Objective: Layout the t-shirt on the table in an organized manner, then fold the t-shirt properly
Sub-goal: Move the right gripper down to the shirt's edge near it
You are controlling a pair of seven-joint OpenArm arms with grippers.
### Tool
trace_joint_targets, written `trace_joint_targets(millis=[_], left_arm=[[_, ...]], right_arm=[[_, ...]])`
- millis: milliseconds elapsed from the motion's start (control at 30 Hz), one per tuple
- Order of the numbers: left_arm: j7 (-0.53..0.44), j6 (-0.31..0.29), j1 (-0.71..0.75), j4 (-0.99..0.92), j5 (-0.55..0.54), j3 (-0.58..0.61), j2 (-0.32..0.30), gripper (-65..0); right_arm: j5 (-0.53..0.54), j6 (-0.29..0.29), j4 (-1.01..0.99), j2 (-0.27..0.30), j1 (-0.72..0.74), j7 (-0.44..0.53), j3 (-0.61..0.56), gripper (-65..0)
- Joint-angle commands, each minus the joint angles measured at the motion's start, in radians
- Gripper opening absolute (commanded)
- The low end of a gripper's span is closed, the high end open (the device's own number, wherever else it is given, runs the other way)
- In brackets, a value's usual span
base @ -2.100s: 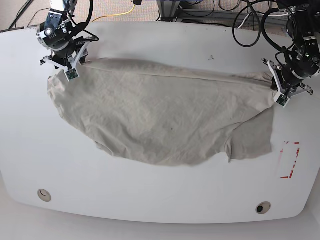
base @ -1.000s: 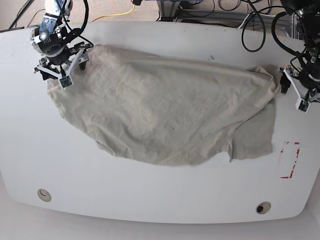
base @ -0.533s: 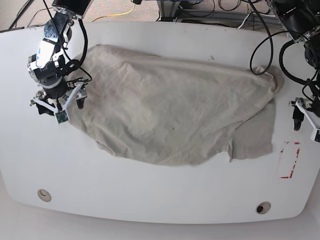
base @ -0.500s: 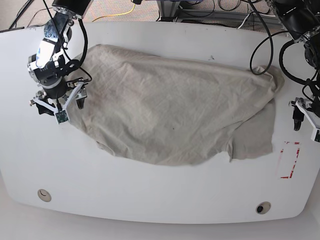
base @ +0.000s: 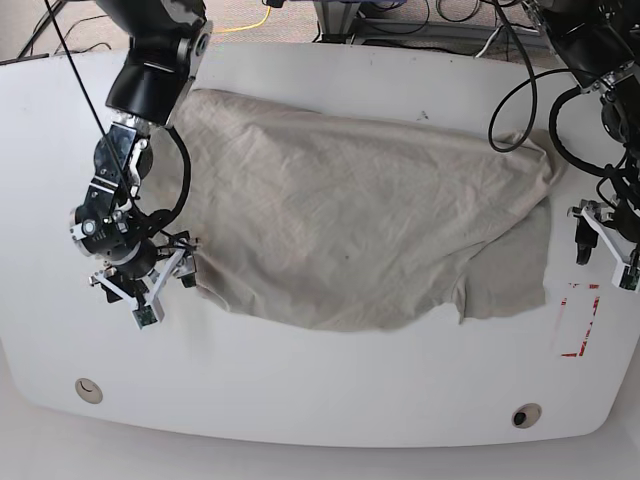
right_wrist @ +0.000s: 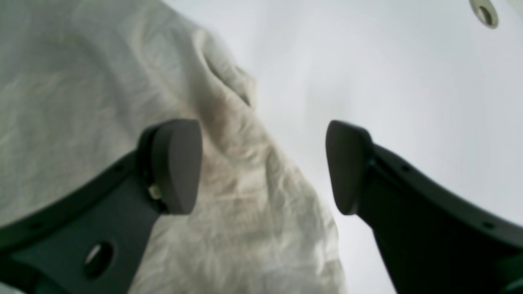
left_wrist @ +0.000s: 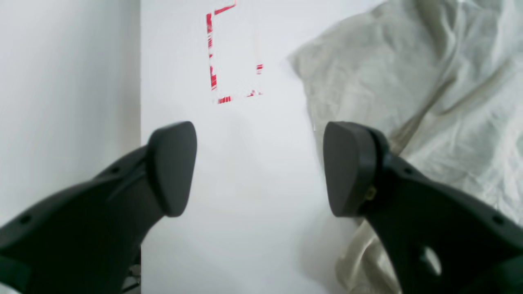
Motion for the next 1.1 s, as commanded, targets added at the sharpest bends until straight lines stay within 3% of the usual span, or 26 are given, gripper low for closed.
trace_joint_targets(millis=[0, 367, 1067], left_arm=[[-0.018, 0.006, 0.009, 0.021, -0.004, -0.006, -0.023, -19.7], [-0.018, 0.006, 0.038, 0.03, -0.002, -0.04, -0.02, -19.9], [-0.018, 0.006, 0.107, 0.064, -0.002, -0.103, -0.002, -19.9]], right_arm=[[0.011, -0.006, -0.087, 0.012, 0.095, 0.049, -0.002, -19.0], [0.011, -0.006, -0.448, 0.013, 0.245, 0.188, -0.003, -19.0], [0.011, 0.023, -0.626, 0.028, 0.176, 0.354, -0.002, -19.7]])
